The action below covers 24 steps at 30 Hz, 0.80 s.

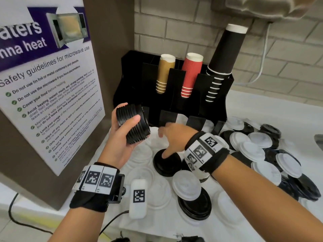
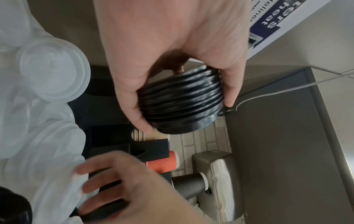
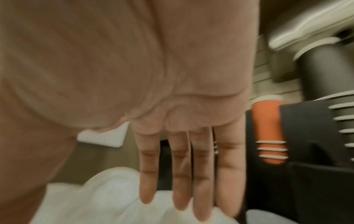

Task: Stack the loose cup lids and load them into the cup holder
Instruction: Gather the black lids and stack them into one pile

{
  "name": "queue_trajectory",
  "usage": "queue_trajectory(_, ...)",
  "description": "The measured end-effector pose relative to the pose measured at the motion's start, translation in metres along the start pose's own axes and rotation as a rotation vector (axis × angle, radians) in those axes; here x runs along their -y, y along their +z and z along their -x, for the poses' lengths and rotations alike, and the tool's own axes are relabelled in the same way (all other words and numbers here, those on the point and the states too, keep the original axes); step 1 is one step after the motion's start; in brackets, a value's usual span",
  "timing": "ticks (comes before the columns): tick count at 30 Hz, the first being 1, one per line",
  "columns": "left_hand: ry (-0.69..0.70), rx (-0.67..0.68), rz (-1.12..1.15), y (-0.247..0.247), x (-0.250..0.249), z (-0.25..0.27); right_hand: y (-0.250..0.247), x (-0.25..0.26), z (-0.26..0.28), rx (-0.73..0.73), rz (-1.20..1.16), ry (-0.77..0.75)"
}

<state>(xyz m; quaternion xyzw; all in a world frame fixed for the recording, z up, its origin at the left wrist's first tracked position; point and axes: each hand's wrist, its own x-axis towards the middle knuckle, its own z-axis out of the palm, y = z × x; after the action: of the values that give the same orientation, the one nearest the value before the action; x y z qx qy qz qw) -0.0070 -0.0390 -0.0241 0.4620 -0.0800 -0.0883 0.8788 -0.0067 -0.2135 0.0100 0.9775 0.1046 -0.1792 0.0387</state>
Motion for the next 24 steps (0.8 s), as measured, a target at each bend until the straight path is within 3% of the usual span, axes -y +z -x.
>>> queue_trajectory(6, -0.01, 0.014, -0.009, 0.002, 0.003, -0.001, 0.043, 0.019, -0.007, 0.103, 0.213, -0.019)
queue_trajectory(12, -0.002, 0.031, -0.018, 0.002, 0.004, 0.0, 0.043, 0.013, -0.009, 0.049, 0.122, -0.042)
queue_trajectory(15, -0.001, 0.042, -0.04, -0.001, 0.002, 0.001, 0.02, 0.003, -0.001, -0.013, -0.074, -0.058)
queue_trajectory(18, -0.015, 0.073, -0.055, 0.0, 0.0, 0.003, -0.004, -0.013, 0.013, -0.182, -0.338, -0.079)
queue_trajectory(22, -0.02, 0.062, -0.05, 0.005, 0.003, 0.003, -0.01, -0.026, 0.03, -0.414, -0.826, -0.091)
queue_trajectory(24, -0.028, 0.064, -0.043, 0.007, 0.005, 0.004, -0.002, -0.024, 0.04, -0.462, -1.111, -0.125)
